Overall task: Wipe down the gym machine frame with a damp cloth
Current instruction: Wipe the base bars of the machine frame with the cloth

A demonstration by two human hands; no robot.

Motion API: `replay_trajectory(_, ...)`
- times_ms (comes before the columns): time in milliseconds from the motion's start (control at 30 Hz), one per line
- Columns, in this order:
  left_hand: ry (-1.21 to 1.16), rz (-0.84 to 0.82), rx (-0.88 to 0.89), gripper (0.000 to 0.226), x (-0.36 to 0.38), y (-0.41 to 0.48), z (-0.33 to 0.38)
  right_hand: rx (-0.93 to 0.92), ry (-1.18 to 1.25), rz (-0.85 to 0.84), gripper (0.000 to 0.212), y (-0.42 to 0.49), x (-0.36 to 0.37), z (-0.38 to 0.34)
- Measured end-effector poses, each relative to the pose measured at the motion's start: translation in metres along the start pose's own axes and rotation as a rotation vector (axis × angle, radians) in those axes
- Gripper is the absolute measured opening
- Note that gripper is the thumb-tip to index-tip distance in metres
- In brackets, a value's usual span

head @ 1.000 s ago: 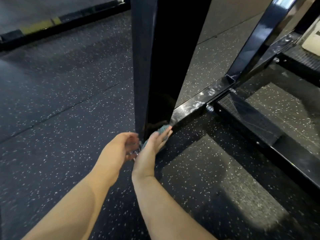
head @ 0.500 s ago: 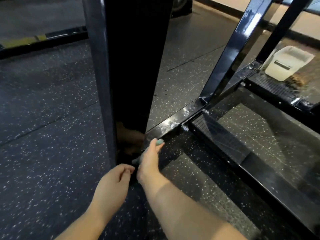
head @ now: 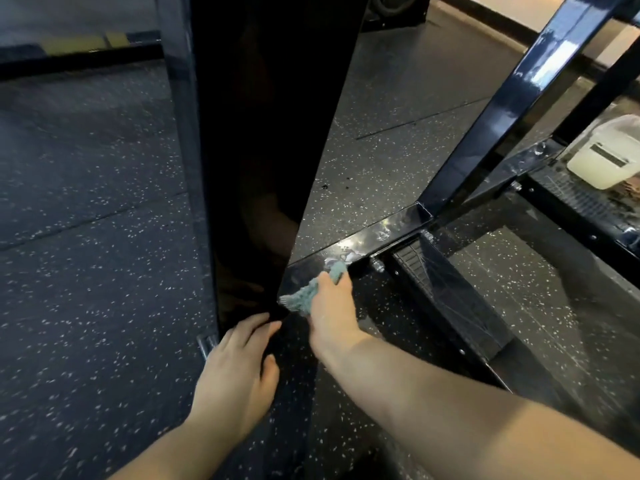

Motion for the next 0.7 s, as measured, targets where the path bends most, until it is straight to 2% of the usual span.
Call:
replay_trajectory(67, -0.014, 0.04, 0.052, 0.043, -0.007, -0.005, -0.001, -0.176, -0.095, 0.071, 0.049, -0.001, -0.021, -0.02)
replay_trajectory(133, -0.025, 0.042, 0.092, 0.043, -0.012, -0.005, 0.002, -0.421, -0.213, 0.047, 0.053, -0.005, -0.032, -0.041)
replay_trajectory(200, -0.013, 0.081, 0.152, 0.041, -0.017, 0.0, 0.011, -0.72, -0.422, -0.091, 0.05, -0.011, -0.014, -0.053)
replay_trajectory(267, 0.008, 0.097, 0.184, 0.04, -0.02, 0.001, 0.014, -1.03, -0.729, -0.209, 0.037, -0.02, 0.017, -0.049)
replay_trajectory(333, -0.002, 0.094, 0.163, 0.039, -0.022, 0.001, 0.014, -1.233, -1.029, -0.331, 0.042, -0.026, 0.047, -0.023)
replay_trajectory(400, -0.009, 0.078, 0.164, 0.037, -0.019, 0.0, 0.015, -1.31, -1.152, -0.437, 0.045, -0.022, 0.055, -0.011)
replay_trajectory(467, -0.011, 0.074, 0.187, 0.036, -0.017, 0.001, 0.019, -1.38, -1.265, -0.464, 0.047, -0.007, 0.047, -0.021)
replay_trajectory(533, -0.001, 0.073, 0.214, 0.038, -0.012, 0.005, 0.026, -1.314, -1.38, -0.333, 0.056, 0.03, 0.024, -0.046)
replay_trajectory(600, 0.005, 0.062, 0.214, 0.04, -0.007, 0.011, 0.032, -1.139, -1.464, -0.12, 0.066, 0.068, -0.005, -0.074)
replay_trajectory(667, 0.003, 0.054, 0.219, 0.043, 0.0, 0.019, 0.039, -1.033, -1.5, 0.012, 0.055, 0.068, -0.007, -0.085)
replay_trajectory(700, -0.013, 0.054, 0.209, 0.043, 0.002, 0.022, 0.044, -1.039, -1.462, -0.003, 0.045, 0.053, 0.006, -0.081)
Point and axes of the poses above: each hand's wrist, its own y-axis towards the middle knuckle, its own x-axis out of the palm, z = x × y, the point moved 9 cm from there along y, towards the middle knuckle, and after that the axes turned 9 degrees about z, right-handed, at the moved point
